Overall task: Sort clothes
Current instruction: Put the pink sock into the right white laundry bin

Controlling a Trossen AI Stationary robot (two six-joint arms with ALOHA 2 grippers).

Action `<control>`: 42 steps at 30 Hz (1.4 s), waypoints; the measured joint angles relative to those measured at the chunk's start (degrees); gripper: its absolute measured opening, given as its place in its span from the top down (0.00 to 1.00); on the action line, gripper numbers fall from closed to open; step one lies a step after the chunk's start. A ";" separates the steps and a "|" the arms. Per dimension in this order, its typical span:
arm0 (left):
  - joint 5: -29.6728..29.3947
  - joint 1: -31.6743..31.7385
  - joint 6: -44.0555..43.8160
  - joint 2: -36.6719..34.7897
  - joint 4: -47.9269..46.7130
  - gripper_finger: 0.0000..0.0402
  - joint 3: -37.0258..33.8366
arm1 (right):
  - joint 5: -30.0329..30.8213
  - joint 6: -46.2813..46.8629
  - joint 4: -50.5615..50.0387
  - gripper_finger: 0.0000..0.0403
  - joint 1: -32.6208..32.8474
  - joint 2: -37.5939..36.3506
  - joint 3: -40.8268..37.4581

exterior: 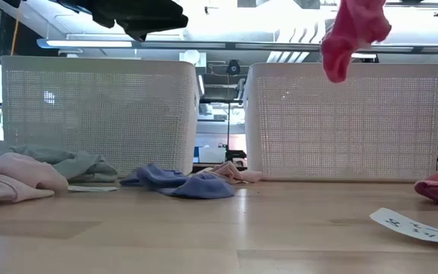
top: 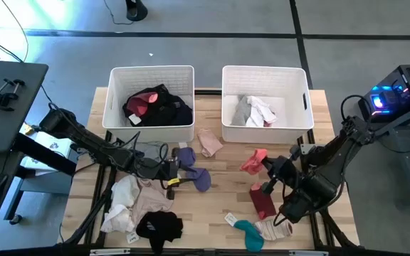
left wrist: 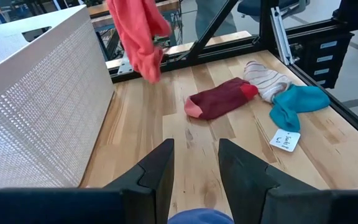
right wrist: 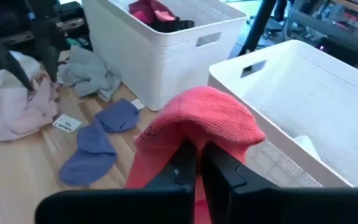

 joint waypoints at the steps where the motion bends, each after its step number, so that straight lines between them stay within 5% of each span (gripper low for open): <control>1: 0.00 0.00 0.00 0.00 0.00 0.72 -0.01 | -0.27 -1.17 1.29 0.99 -0.58 0.00 -0.68; 11: 0.02 0.00 0.02 0.00 0.02 0.72 -0.01 | -5.09 -16.94 25.43 0.99 -6.53 0.02 -11.42; 18: 0.00 0.02 0.02 0.00 0.04 0.72 -0.01 | -23.56 -30.10 48.14 0.99 -12.49 0.04 -25.30; 20: 0.02 0.00 0.02 0.00 0.03 0.72 -0.01 | -24.83 -31.45 52.54 0.98 -13.90 0.04 -28.88; 35: 0.00 0.02 -0.13 0.00 0.04 0.72 -0.01 | -35.40 -34.08 52.24 0.56 -19.52 0.04 -33.00; 42: 0.02 0.02 -0.12 0.00 0.00 0.72 -0.01 | -46.76 -39.47 52.82 0.54 -18.78 1.95 -33.00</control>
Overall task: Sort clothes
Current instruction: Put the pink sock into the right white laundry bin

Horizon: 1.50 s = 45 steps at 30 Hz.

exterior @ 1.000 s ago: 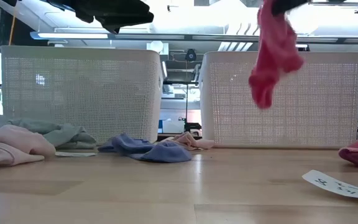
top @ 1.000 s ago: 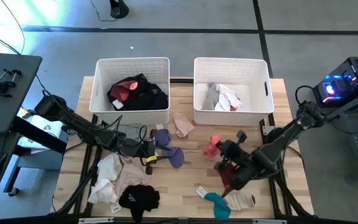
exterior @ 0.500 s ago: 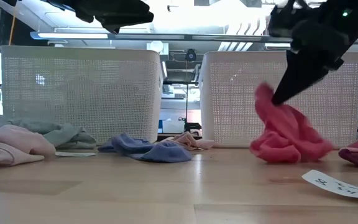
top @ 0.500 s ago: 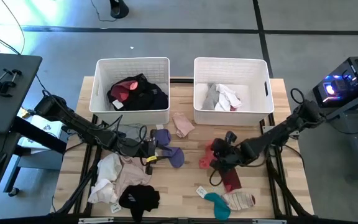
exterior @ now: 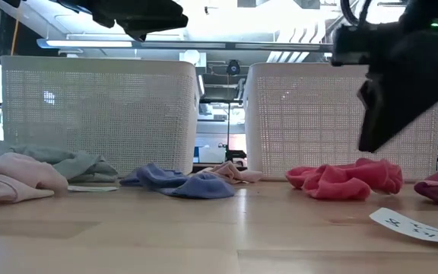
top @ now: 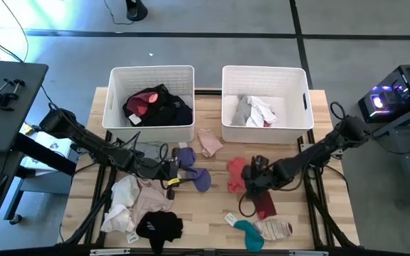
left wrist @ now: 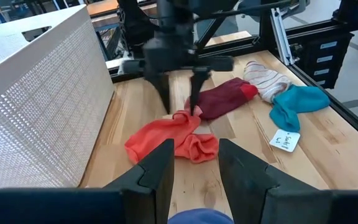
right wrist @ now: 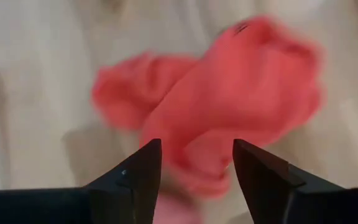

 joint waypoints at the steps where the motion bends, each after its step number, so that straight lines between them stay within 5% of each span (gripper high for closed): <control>1: -0.02 0.00 0.01 0.00 -0.09 0.72 0.00 | -1.42 -0.51 0.05 0.55 0.23 0.62 0.00; 7: -0.01 0.00 0.06 0.00 -0.29 0.72 0.00 | -3.56 -5.18 1.69 0.64 0.57 6.44 0.00; 14: -0.01 -0.01 0.06 0.00 -0.40 0.72 0.00 | -0.59 -5.13 1.31 0.97 0.57 9.10 0.55; 19: 0.00 -0.01 0.01 0.00 -0.36 0.72 0.00 | 2.71 -4.48 -8.22 0.96 1.97 4.71 6.38; 22: -0.01 0.00 -0.01 0.00 -0.34 0.72 -0.02 | 9.64 -4.57 -18.41 0.99 3.37 2.07 12.56; 26: -0.02 -0.02 -0.01 0.00 -0.29 0.72 -0.02 | 26.39 -5.34 -27.81 0.97 5.13 -1.25 21.96; 31: -0.02 0.00 0.01 0.01 -0.34 0.72 -0.02 | 48.98 -10.31 -32.14 0.98 4.73 -3.30 30.11; 34: 0.00 -0.02 0.04 0.04 -0.38 0.72 -0.02 | 56.14 -15.33 -33.66 0.98 2.40 -4.81 32.70; 38: -0.02 0.00 0.06 0.04 -0.42 0.72 -0.03 | 56.42 -18.11 -35.21 0.98 -4.26 -7.43 32.54; 45: 0.00 -0.01 0.06 0.04 -0.39 0.72 -0.04 | 47.08 -16.97 -38.95 0.92 -19.18 -9.48 28.81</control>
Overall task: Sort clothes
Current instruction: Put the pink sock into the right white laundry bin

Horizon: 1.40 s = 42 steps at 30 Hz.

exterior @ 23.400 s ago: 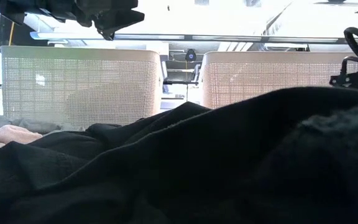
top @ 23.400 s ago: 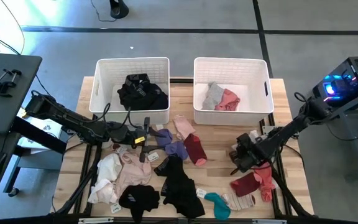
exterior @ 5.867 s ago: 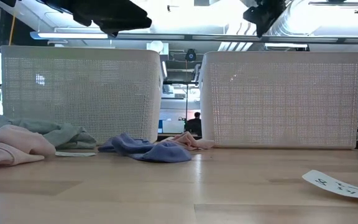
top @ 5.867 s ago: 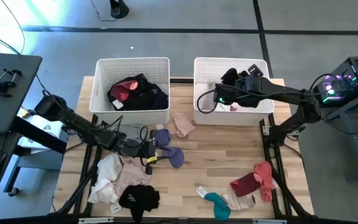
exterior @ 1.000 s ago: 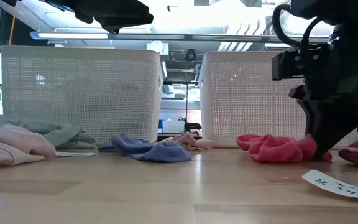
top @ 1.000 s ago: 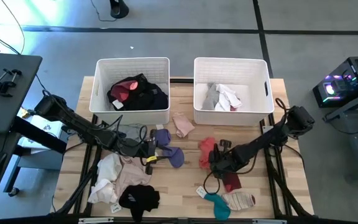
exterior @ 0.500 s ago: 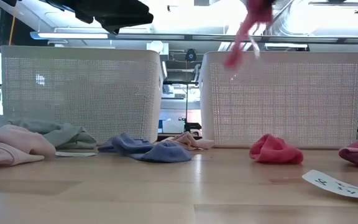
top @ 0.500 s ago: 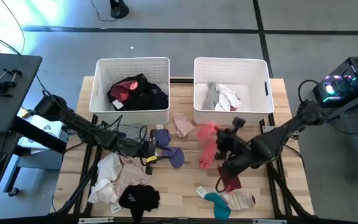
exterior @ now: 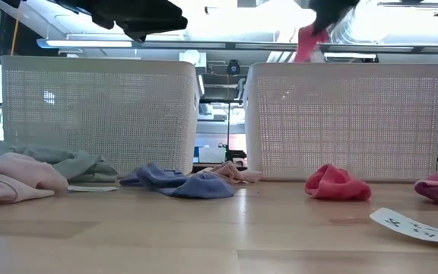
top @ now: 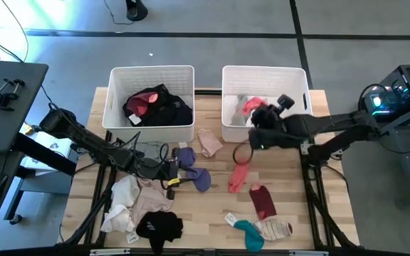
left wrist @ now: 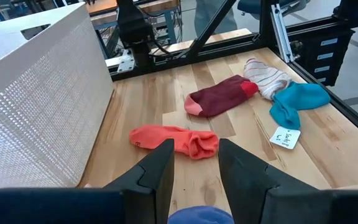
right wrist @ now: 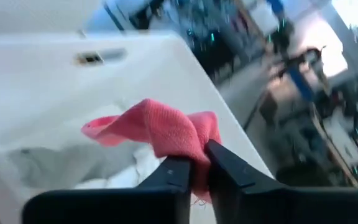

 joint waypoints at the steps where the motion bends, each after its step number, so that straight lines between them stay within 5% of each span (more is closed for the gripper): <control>1: 0.00 0.01 0.02 0.00 -0.01 0.72 0.00 | -0.92 0.26 0.20 0.89 -1.68 -0.04 -0.59; 8: -0.02 0.00 -0.51 0.00 0.01 0.72 0.00 | -3.93 4.92 0.49 0.67 -7.30 0.02 -4.43; 12: 0.00 -0.01 -0.54 0.00 0.03 0.72 0.00 | -3.60 6.59 0.75 0.62 -5.69 -0.01 -4.48; 23: 0.00 0.01 -1.13 0.00 0.03 0.72 0.00 | -6.26 8.54 10.41 0.62 14.40 1.59 -4.44; 31: -0.02 0.00 -0.74 0.00 0.03 0.72 0.00 | -21.87 5.47 13.84 0.62 24.56 9.78 -6.35; 34: 0.00 0.00 0.02 0.00 0.03 0.72 0.00 | -29.49 4.60 23.41 0.62 24.84 10.87 -13.03; 42: -0.01 0.02 0.56 0.02 0.20 0.72 0.00 | -41.84 5.62 68.90 0.63 18.96 11.01 -38.19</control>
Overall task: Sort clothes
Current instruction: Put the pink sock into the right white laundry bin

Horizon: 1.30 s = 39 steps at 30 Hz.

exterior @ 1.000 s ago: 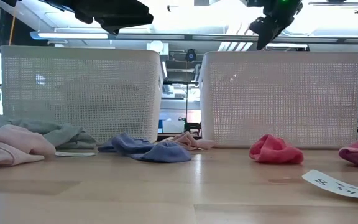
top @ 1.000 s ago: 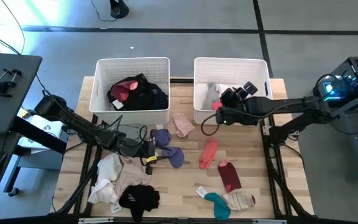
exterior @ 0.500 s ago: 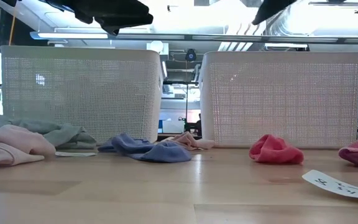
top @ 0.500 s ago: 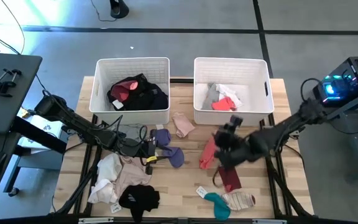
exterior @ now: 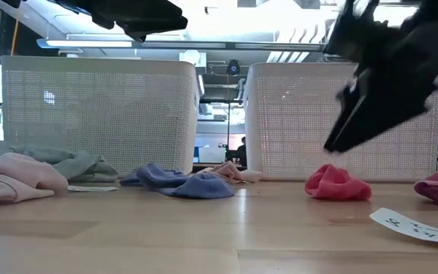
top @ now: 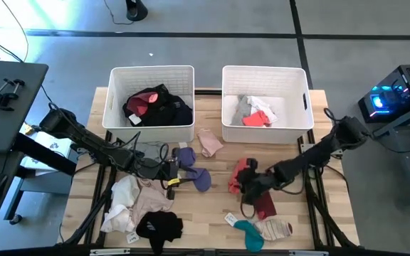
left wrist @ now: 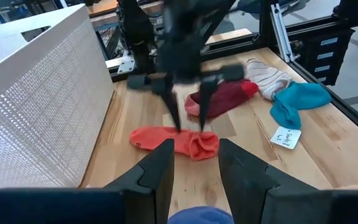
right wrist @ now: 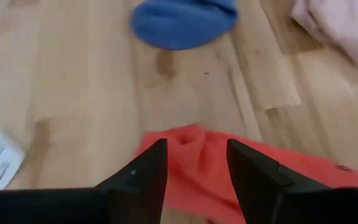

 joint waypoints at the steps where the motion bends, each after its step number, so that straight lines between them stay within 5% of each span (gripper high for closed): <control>1: 0.00 0.08 0.00 0.00 0.17 0.72 0.00 | -0.70 0.39 3.62 0.64 -0.82 0.00 -2.20; 5: 0.02 0.66 -0.06 0.00 0.28 0.72 0.00 | -5.44 0.59 12.33 0.75 -2.90 0.00 -8.05; 12: 0.00 0.80 -1.96 0.00 0.28 0.72 0.00 | -8.49 -1.18 11.91 0.98 -3.50 0.00 -10.13; 21: 0.00 0.80 -2.55 0.00 0.30 0.72 0.00 | -6.36 -11.89 8.67 1.00 -4.63 -7.45 -4.24; 25: 0.01 0.80 -2.53 0.00 0.30 0.72 0.00 | 0.75 -21.14 5.59 0.99 -4.59 -15.91 0.63; 32: 0.01 0.80 -2.00 0.00 0.28 0.72 0.00 | 22.08 -44.62 3.12 1.00 -6.04 -27.58 11.65; 39: 0.02 0.80 -1.98 0.00 0.28 0.72 0.00 | 25.50 -51.07 0.08 0.99 -16.03 -33.40 15.48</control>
